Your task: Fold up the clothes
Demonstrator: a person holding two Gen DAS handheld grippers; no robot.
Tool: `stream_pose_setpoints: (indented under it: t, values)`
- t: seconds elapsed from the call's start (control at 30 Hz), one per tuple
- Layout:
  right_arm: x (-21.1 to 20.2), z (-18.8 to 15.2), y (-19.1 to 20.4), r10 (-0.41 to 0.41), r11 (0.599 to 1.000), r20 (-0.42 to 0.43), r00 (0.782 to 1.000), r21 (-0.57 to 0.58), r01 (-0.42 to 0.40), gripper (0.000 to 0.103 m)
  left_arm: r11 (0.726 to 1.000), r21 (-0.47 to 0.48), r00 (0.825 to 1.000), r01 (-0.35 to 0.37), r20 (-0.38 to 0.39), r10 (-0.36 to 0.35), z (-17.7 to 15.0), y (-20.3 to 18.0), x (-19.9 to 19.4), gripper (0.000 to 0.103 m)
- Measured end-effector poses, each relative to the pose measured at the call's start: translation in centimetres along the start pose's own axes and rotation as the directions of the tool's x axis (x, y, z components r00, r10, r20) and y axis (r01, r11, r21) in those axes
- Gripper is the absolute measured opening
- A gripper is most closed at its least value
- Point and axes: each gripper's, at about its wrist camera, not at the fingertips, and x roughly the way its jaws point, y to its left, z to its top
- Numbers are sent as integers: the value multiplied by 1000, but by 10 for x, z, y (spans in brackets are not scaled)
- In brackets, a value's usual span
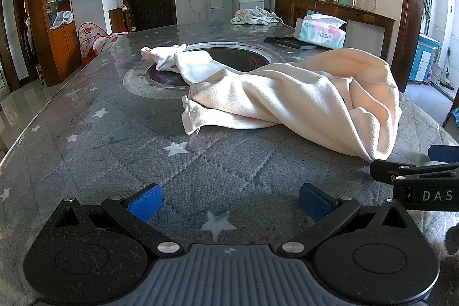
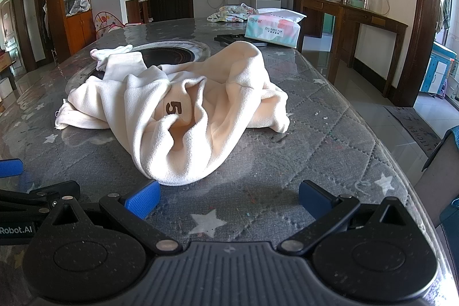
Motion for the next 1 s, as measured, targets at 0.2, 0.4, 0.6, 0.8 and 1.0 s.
stream_pose_setpoints:
  t: [0.2, 0.4, 0.6, 0.8, 1.0]
  values:
    - [-4, -1, -2, 27, 1000, -13, 1000, -8, -27, 103, 1000, 8, 1000, -6, 1, 6, 1, 0, -2, 103]
    - [-11, -2, -4, 34, 999, -30, 999, 5, -34, 103, 1000, -6, 1000, -10, -19, 10, 2, 1, -3, 103]
    - [-26, -3, -8, 26, 999, -21, 999, 24, -26, 103, 1000, -27, 997, -10, -73, 8, 3, 2, -10, 103]
    - [-38, -3, -7, 32, 999, -6, 999, 17, -32, 103, 998, -54, 992, -20, -127, 13, 2, 2, -20, 103]
    - [-47, -6, -3, 37, 999, 0, 999, 8, -37, 103, 997, -61, 993, -44, -114, 37, 6, -2, -35, 103]
